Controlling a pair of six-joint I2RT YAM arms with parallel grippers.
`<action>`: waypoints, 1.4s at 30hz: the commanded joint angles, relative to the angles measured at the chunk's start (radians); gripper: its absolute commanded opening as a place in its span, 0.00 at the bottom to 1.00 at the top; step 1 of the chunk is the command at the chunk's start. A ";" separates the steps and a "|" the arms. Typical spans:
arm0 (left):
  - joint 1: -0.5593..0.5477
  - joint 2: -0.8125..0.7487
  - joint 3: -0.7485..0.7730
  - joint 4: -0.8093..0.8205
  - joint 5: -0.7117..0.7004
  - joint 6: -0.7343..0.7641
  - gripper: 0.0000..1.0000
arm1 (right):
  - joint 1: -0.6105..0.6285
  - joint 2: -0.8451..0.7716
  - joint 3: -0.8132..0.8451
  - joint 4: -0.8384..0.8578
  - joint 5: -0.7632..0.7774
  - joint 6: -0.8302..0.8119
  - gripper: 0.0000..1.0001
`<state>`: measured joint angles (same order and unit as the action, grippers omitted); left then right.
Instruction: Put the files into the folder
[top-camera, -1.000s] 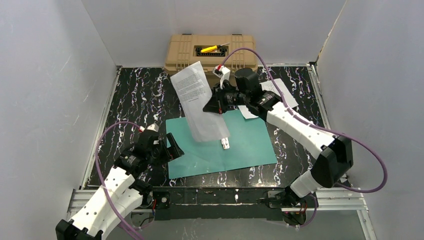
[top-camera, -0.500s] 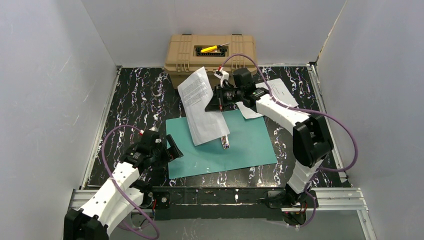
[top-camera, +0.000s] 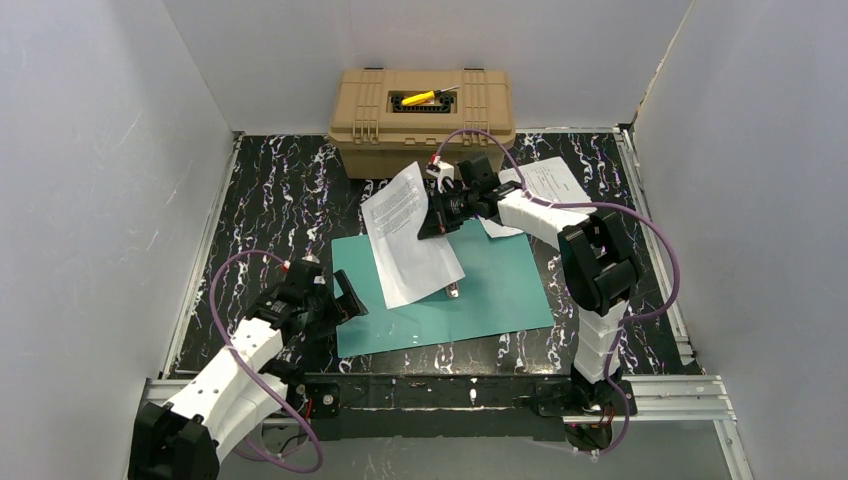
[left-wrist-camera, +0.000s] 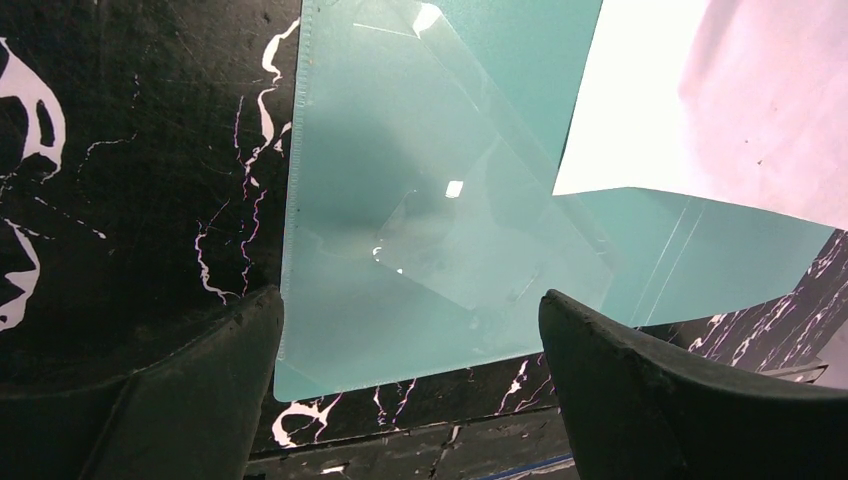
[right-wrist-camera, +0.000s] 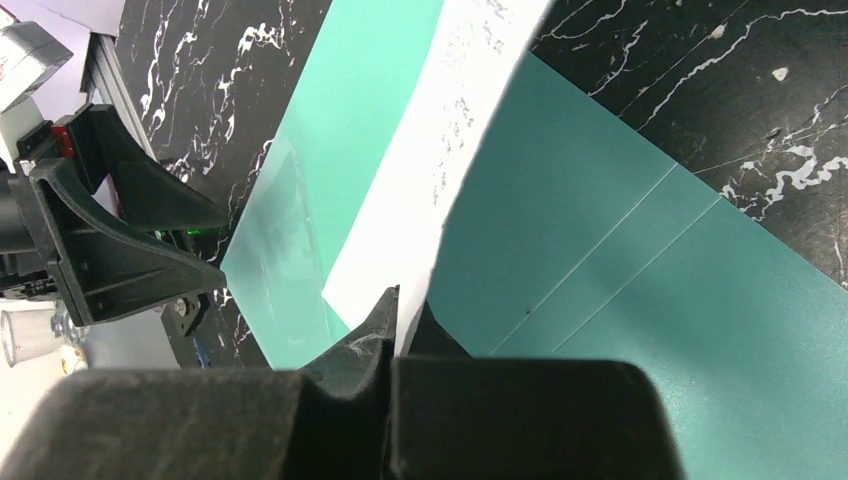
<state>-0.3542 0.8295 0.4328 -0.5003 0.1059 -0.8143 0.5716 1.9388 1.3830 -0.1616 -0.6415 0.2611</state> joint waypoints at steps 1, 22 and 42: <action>0.009 0.016 -0.008 0.017 0.014 0.015 0.98 | -0.001 -0.011 0.019 0.032 -0.023 -0.029 0.01; 0.008 0.103 -0.007 0.027 -0.019 0.011 0.98 | 0.072 -0.021 -0.114 0.275 -0.072 0.109 0.01; 0.009 0.124 -0.030 0.030 0.006 -0.027 0.98 | 0.125 -0.014 -0.205 0.442 -0.063 0.224 0.01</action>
<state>-0.3492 0.9024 0.4313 -0.4934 0.0746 -0.8368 0.6849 1.9385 1.1915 0.1940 -0.6952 0.4545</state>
